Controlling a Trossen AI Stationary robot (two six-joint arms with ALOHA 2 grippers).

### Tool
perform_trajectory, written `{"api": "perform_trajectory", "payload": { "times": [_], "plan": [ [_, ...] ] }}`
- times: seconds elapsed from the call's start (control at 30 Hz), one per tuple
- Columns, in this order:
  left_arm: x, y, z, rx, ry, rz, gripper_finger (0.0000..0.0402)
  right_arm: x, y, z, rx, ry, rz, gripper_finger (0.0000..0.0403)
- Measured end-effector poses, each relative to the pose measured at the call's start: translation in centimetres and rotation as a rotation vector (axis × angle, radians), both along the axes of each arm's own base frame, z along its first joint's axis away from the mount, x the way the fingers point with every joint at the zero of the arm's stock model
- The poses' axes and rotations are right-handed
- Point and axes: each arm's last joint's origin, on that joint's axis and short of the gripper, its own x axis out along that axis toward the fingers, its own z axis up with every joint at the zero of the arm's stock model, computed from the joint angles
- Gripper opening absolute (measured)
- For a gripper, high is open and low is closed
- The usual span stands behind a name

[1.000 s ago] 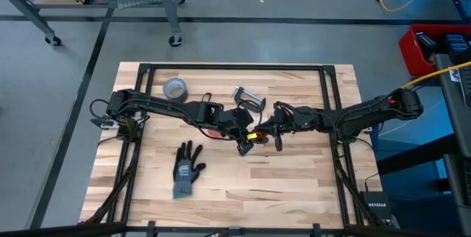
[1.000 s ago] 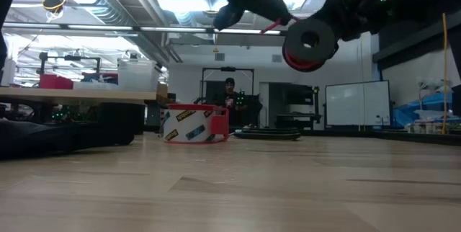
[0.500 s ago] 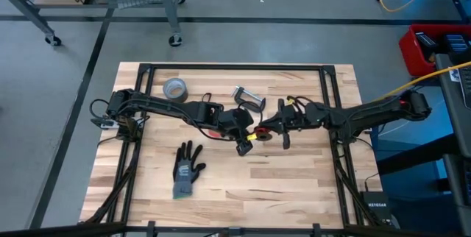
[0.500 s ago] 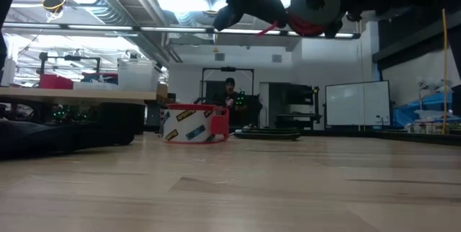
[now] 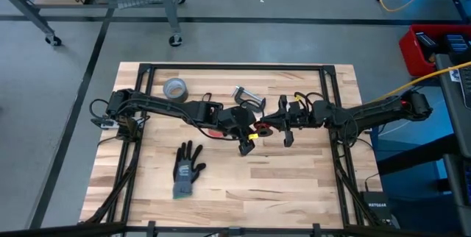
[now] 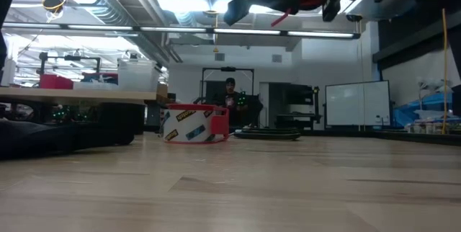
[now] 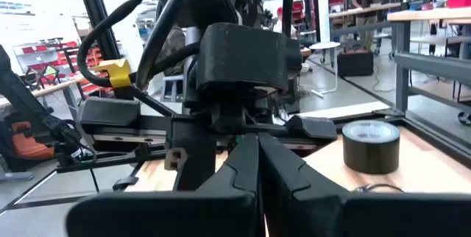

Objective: Coil cords
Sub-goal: Coil the red wire onto the spool

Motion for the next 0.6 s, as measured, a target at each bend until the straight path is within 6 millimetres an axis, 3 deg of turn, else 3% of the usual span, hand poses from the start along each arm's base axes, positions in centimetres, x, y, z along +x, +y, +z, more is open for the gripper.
{"api": "perform_trajectory", "payload": {
  "times": [0.37,0.6],
  "plan": [
    [-0.03,0.00,-0.11,0.030,0.010,-0.027,0.0050,-0.01,-0.01,0.14,0.000,-0.013,-0.003,0.0005],
    [-0.06,-0.30,-0.12,0.029,0.011,-0.034,0.0046,-0.01,-0.01,0.13,0.000,-0.013,-0.003,0.0005]
  ]
}}
